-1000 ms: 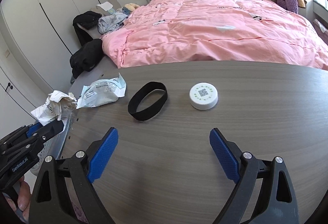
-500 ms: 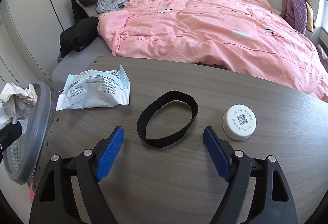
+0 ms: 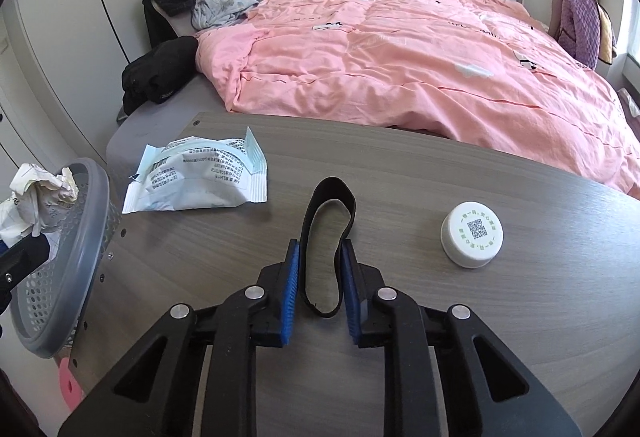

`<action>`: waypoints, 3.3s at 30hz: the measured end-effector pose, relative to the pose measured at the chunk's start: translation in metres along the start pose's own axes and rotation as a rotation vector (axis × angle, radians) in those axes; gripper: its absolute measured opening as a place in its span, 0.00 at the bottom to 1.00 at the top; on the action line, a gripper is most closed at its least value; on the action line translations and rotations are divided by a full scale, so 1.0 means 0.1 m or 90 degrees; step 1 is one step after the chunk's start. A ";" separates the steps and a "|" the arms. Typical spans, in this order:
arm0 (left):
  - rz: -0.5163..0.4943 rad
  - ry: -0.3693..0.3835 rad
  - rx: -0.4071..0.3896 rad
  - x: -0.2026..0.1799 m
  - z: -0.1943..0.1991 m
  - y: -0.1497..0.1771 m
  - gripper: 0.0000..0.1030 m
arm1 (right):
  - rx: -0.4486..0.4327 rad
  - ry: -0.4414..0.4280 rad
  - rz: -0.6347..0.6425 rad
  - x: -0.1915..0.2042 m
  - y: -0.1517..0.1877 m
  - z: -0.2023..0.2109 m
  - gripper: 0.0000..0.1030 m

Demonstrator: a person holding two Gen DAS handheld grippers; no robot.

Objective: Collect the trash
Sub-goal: 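Carry the paper and band over the basket and open both tools, then withdraw both tools from the basket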

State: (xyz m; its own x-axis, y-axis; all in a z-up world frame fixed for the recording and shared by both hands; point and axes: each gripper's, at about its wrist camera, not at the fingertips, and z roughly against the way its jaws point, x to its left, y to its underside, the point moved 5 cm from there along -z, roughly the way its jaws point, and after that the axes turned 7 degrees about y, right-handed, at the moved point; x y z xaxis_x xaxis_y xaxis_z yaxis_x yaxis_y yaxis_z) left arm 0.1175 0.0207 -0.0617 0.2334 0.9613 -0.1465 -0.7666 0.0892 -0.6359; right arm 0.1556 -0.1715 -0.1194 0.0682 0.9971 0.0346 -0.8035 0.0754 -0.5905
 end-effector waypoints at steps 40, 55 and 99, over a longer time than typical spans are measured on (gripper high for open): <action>0.124 -0.121 0.002 1.75 0.22 0.36 0.34 | -0.008 -0.221 0.198 2.29 0.04 0.53 0.22; 0.132 -0.147 0.002 1.85 0.29 0.42 0.66 | -0.016 -0.221 0.190 2.28 0.01 0.52 0.54; 0.045 -0.104 -0.006 0.96 0.35 -0.12 0.67 | -0.064 -0.184 0.015 0.86 -0.09 0.80 0.72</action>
State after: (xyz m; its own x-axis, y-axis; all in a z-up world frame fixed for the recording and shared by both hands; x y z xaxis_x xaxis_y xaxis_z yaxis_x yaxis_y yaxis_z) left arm 0.1279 0.1212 -0.0414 0.0781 0.9948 -0.0659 -0.7715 0.0184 -0.6360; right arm 0.1209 -0.0850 -0.0464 -0.1330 0.9619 0.2389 -0.7392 0.0643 -0.6704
